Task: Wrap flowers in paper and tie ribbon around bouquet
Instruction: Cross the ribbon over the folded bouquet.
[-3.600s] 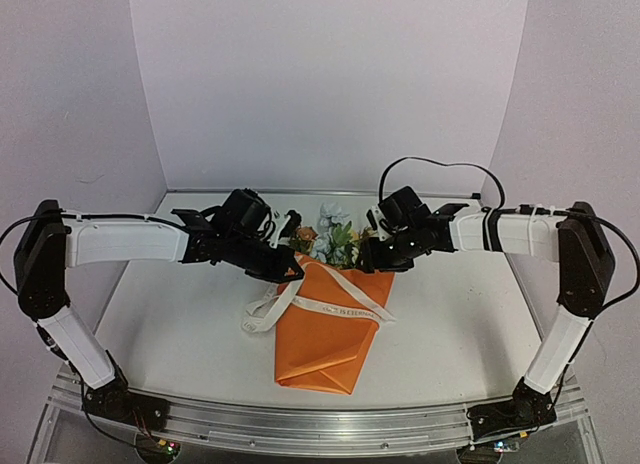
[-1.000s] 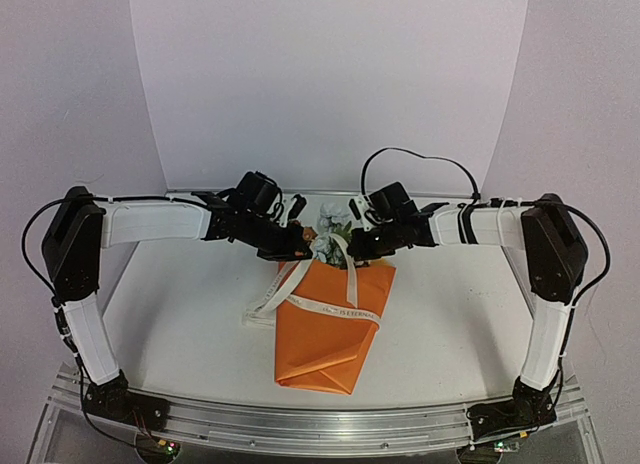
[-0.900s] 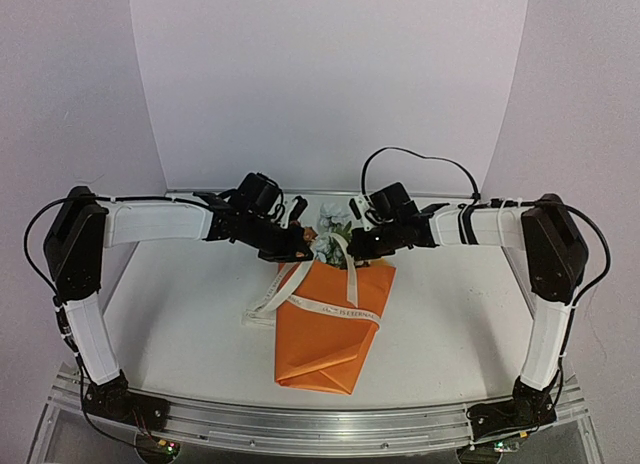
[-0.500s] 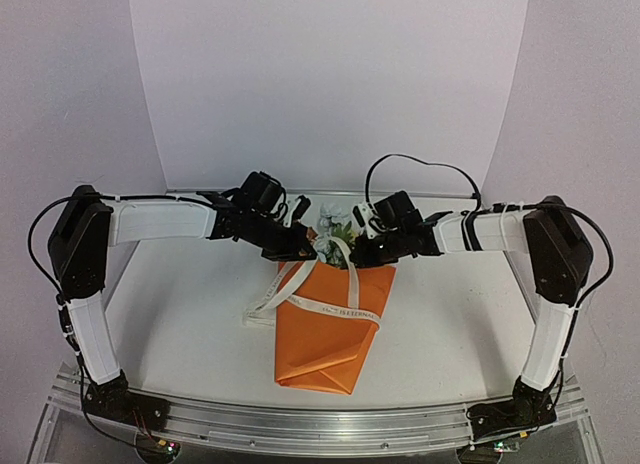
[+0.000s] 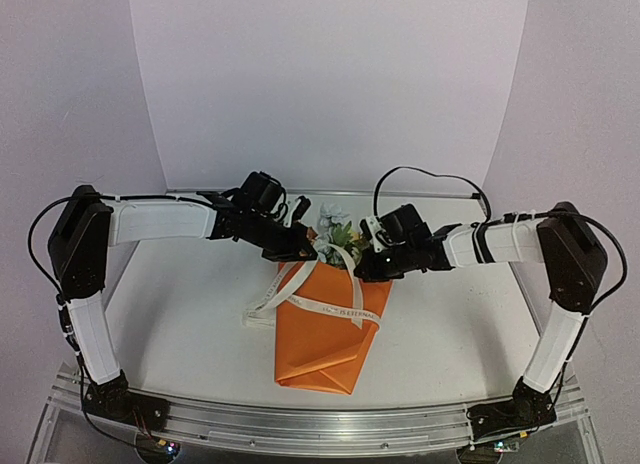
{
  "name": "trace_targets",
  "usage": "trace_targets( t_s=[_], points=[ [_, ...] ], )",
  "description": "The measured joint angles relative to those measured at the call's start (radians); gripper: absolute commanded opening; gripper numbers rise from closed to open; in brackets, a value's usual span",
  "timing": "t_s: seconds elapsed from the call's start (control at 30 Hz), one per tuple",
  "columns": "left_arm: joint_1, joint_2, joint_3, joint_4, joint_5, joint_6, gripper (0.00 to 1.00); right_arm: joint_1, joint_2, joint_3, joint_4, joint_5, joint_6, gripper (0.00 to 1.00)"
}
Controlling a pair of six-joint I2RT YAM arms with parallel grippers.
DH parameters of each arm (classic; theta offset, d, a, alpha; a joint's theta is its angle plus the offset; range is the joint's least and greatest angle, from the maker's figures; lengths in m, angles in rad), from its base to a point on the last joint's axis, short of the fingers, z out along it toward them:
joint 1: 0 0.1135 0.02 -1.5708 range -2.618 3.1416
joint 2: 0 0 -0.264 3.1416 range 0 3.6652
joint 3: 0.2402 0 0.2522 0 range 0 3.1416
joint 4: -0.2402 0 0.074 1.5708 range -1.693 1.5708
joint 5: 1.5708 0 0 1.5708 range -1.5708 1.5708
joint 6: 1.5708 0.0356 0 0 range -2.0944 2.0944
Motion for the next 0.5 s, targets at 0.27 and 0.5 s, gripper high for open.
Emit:
trace_targets(
  t_s=[0.27, 0.5],
  points=[
    [-0.009, 0.005, 0.000, -0.016, -0.005, 0.011, 0.00, 0.074, -0.050, -0.025, -0.045, 0.010, 0.020, 0.00],
    [-0.052, 0.044, 0.016, -0.059, -0.038, 0.037, 0.00, 0.118, -0.081, -0.025, -0.149, 0.057, 0.023, 0.23]
  ],
)
